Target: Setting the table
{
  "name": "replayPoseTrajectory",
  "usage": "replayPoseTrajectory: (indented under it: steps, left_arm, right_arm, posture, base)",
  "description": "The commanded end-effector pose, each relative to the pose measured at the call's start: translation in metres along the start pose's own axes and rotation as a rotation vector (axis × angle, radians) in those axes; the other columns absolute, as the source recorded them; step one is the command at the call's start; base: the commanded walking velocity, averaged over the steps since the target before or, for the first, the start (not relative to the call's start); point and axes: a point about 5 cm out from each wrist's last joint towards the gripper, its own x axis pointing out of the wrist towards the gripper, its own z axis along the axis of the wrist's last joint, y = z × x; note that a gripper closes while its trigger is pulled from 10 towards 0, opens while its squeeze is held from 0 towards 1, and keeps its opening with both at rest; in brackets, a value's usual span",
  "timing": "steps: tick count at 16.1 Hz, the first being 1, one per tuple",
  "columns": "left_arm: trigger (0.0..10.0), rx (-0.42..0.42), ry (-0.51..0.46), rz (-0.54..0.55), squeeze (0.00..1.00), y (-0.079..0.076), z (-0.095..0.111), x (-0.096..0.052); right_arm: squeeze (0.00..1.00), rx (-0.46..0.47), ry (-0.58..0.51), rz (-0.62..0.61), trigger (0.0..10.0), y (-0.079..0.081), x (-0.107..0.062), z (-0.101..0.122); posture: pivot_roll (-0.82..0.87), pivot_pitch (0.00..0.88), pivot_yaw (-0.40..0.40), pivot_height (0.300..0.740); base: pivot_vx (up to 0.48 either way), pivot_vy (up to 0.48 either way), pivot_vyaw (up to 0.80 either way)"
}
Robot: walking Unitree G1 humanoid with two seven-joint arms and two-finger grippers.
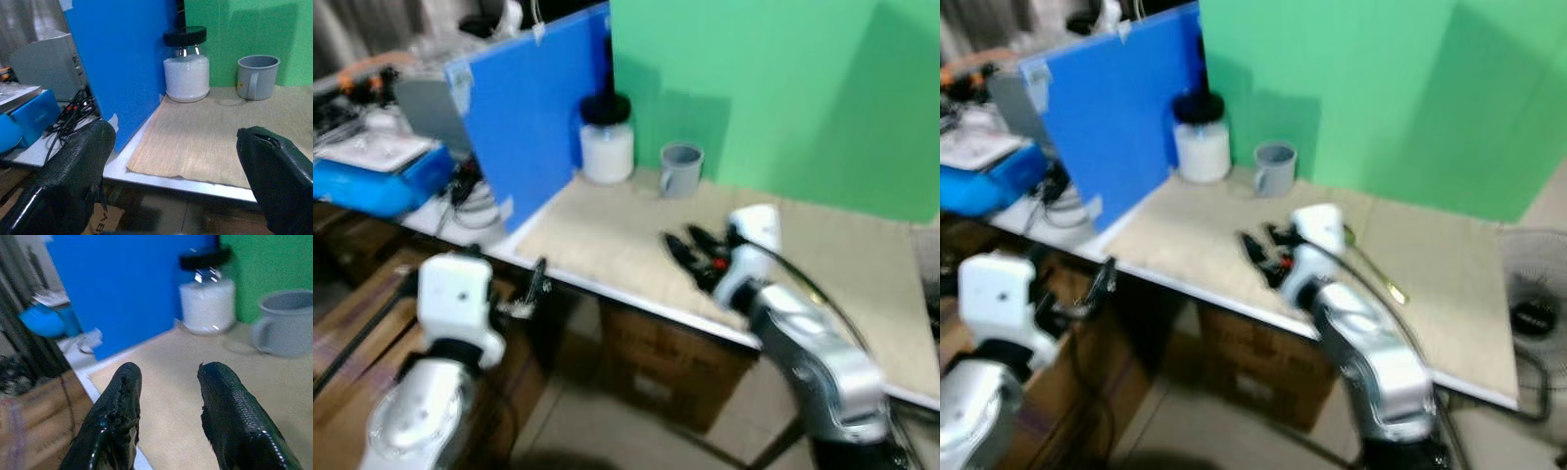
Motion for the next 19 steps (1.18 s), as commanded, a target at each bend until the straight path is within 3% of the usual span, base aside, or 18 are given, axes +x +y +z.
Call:
replayPoseTrajectory:
  steps: [1,4,9,10,14,15,19]
  left_arm:
    - [10.0,-0.019,-0.009,-0.067,0.00,-0.007,0.002,0.001]
    - [10.0,-0.008,0.005,-0.153,0.00,-0.012,0.000,0.005]
    - [10.0,-0.010,-0.002,-0.156,0.00,-0.010,0.001,0.010]
    - [10.0,-0.012,-0.002,-0.161,0.00,-0.011,0.001,0.010]
    - [10.0,-0.016,-0.005,-0.194,0.00,-0.013,0.002,0.009]
    - [10.0,-0.010,-0.002,-0.223,0.00,-0.015,0.002,0.007]
    - [10.0,0.006,0.040,-0.350,0.00,-0.027,-0.001,0.005]
  right_arm:
    - [0.00,-0.026,-0.014,-0.063,10.0,-0.014,-0.005,0.005]
    - [0.00,-0.063,-0.006,-0.114,10.0,-0.030,-0.010,0.007]
    - [0.00,-0.096,0.028,-0.139,10.0,-0.041,-0.014,0.005]
    - [0.00,-0.133,0.047,-0.132,10.0,-0.043,-0.014,0.004]
    - [0.00,-0.135,0.100,-0.059,10.0,-0.047,-0.012,0.002]
    - [1.00,-0.140,0.129,-0.006,10.0,-0.048,-0.011,-0.001]
    - [1.00,-0.207,0.272,0.141,10.0,-0.050,-0.003,-0.015]
  posture:
    - [0.01,0.000,0.023,0.740]
    - [0.00,0.000,0.026,0.740]
    - [-0.01,0.000,0.030,0.740]
    - [-0.01,0.000,0.030,0.740]
    - [-0.01,0.000,0.029,0.740]
    - [-0.01,0.000,0.032,0.740]
    - [-0.02,0.000,0.026,0.740]
  base:
    - [0.255,0.000,-0.80]
    - [0.255,0.000,-0.80]
    - [0.298,0.000,-0.80]
    - [0.337,0.000,0.00]
    - [0.255,0.000,0.00]
    - [0.000,0.000,0.00]
    - [0.000,0.000,0.00]
